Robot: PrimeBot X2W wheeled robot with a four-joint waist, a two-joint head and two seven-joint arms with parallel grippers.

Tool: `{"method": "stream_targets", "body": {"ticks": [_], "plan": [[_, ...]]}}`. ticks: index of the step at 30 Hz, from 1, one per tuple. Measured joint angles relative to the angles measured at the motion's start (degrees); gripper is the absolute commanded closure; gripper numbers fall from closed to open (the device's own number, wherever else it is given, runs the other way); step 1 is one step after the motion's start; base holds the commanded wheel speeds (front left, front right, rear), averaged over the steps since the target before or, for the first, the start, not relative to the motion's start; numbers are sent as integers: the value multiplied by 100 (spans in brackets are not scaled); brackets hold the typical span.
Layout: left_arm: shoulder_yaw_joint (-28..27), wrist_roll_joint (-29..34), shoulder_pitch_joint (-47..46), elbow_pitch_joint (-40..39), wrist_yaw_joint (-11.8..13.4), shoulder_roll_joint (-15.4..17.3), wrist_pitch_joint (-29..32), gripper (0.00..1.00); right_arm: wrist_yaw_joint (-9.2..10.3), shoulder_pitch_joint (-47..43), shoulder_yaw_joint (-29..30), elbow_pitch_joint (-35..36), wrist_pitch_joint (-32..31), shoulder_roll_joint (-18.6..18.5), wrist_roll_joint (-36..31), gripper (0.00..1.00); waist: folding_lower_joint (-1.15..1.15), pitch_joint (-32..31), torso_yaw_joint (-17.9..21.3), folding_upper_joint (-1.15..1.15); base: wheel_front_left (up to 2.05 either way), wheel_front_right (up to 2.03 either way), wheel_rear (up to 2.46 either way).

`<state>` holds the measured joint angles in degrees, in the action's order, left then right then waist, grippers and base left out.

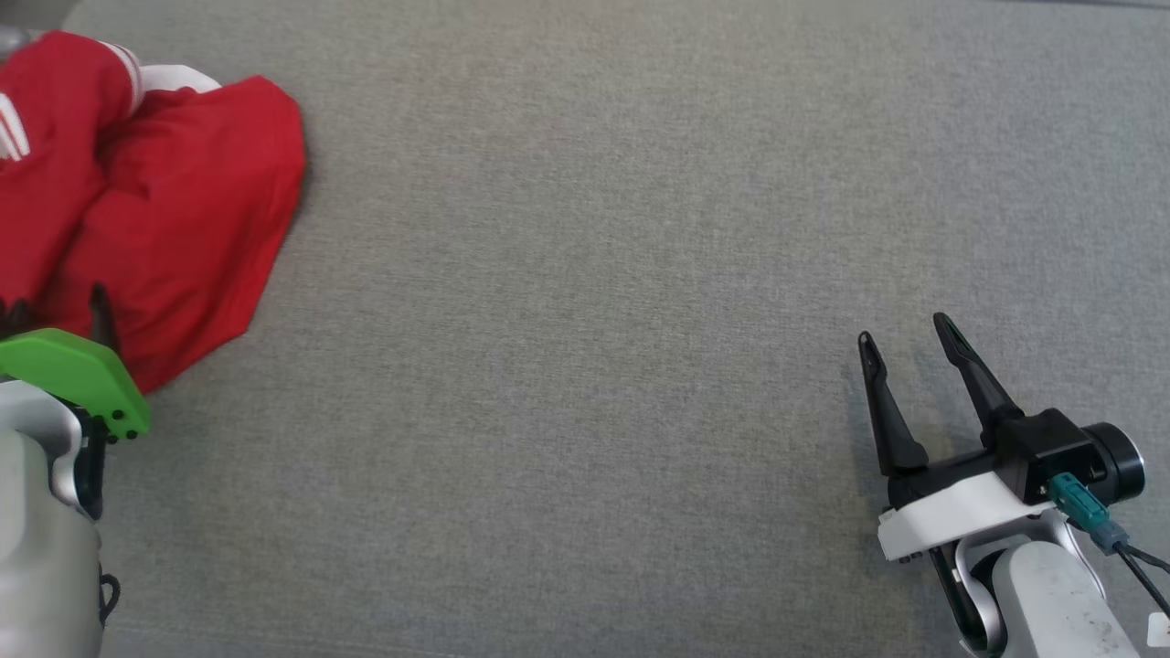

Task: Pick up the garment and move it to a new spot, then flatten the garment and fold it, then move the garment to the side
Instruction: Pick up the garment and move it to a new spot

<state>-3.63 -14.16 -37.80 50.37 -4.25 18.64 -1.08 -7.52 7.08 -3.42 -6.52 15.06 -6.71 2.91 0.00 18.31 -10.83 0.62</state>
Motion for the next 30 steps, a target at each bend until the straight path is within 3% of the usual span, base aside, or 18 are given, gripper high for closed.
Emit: {"method": "stream_targets", "body": {"ticks": [6,10,11,13,14,22,30], "plan": [[-63,0,-315,659,298,140,-85,0,0,53,-31,41,0,-26,3,0,0,416,381,0,0,0,0],[-99,-49,-433,979,315,192,-199,0,0,53,-37,34,0,-7,3,0,0,558,593,0,0,0,0],[-103,-79,-454,1056,297,190,-208,9,0,53,-31,27,0,0,3,0,0,576,633,0,0,0,0],[-91,-98,-492,1172,221,192,-231,9,0,51,-29,4,0,25,4,0,0,581,690,0,0,0,0],[-91,-98,-492,1172,221,192,-231,100,0,51,-29,4,0,25,4,0,0,581,690,0,0,0,0],[-52,-185,-380,1340,113,146,-833,100,0,-52,-47,-102,0,136,58,0,0,282,686,0,0,0,0],[10,-335,182,656,-78,-185,-1294,100,0,-487,-23,-241,0,274,146,0,-1,-354,553,0,0,0,0]]}}
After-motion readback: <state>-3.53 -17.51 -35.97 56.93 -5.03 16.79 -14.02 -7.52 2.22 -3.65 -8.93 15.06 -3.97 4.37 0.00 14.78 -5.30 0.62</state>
